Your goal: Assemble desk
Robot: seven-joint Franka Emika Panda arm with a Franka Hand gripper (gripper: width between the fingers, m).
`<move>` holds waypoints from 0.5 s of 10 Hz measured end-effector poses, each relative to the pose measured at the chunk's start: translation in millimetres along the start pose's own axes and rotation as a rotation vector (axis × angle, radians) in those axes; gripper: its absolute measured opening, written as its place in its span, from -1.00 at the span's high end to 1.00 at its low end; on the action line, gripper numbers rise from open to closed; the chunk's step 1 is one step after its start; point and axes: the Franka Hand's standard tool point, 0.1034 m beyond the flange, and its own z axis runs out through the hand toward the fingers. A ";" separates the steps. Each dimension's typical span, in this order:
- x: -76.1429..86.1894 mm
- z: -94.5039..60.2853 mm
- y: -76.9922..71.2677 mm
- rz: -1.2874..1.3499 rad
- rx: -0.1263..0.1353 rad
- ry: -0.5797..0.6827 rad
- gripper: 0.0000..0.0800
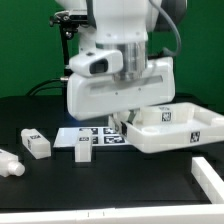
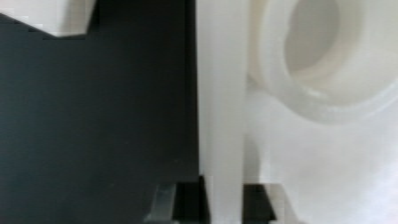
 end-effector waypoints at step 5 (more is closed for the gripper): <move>-1.7 -4.1 19.6 0.055 0.017 -0.031 0.87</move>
Offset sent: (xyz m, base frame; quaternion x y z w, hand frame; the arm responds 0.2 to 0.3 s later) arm 0.0000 0.0000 0.0000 0.0000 0.0000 0.0000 1.0000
